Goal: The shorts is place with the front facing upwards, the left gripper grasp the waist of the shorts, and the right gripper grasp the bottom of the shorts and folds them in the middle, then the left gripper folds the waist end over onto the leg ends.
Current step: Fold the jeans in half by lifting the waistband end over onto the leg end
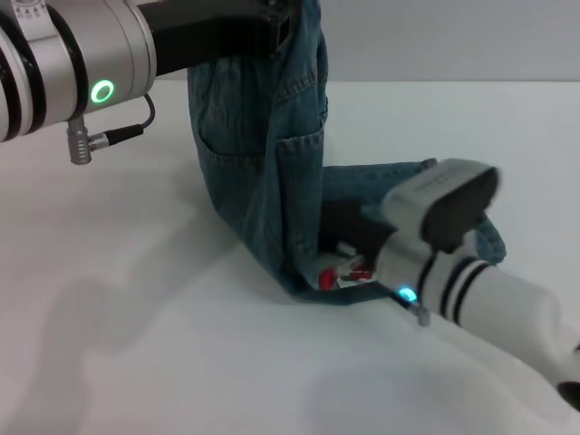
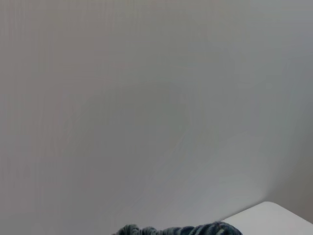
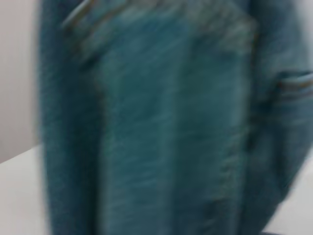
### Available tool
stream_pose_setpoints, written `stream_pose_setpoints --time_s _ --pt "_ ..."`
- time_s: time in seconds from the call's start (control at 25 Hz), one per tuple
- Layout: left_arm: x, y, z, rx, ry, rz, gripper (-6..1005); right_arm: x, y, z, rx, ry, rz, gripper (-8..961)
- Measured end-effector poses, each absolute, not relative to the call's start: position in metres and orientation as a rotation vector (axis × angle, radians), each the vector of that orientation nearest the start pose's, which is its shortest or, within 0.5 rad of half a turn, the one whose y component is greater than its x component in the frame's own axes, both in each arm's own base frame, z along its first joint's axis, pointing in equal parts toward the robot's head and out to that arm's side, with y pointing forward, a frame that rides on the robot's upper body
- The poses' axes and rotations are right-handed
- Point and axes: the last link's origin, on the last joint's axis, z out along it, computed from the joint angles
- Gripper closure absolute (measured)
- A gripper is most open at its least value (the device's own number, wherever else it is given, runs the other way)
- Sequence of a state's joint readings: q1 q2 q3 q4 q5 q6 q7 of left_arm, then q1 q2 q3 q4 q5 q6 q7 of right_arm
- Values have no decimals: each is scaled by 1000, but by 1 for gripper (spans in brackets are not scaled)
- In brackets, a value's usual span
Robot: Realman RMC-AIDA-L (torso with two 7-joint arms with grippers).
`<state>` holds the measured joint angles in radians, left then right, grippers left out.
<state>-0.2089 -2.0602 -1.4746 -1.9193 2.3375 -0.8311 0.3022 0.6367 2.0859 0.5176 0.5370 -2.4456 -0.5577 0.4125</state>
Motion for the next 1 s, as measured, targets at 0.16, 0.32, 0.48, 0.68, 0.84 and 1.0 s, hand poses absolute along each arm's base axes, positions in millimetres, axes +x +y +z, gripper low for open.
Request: stream_pose_setpoints --time_s 0.16,0.32,0.48,0.68,0.84,1.0 --pt "-79 328 43 -2253 -713 -606 846 221 349 -136 -2193 846 678 952" --pt "-80 329 42 -2254 -716 -603 846 242 361 -119 -2095 864 651 952" --pt "-80 328 38 -2264 -720 -597 846 262 367 -101 -1980 875 641 952" --pt "-82 325 19 -2300 -731 -588 846 294 365 -70 -1779 892 637 952" --pt "-81 322 3 -2339 -738 -588 846 320 355 -45 -1641 882 639 952" --pt "-81 322 -6 -2351 -745 -612 847 339 344 -27 -1550 887 644 952"
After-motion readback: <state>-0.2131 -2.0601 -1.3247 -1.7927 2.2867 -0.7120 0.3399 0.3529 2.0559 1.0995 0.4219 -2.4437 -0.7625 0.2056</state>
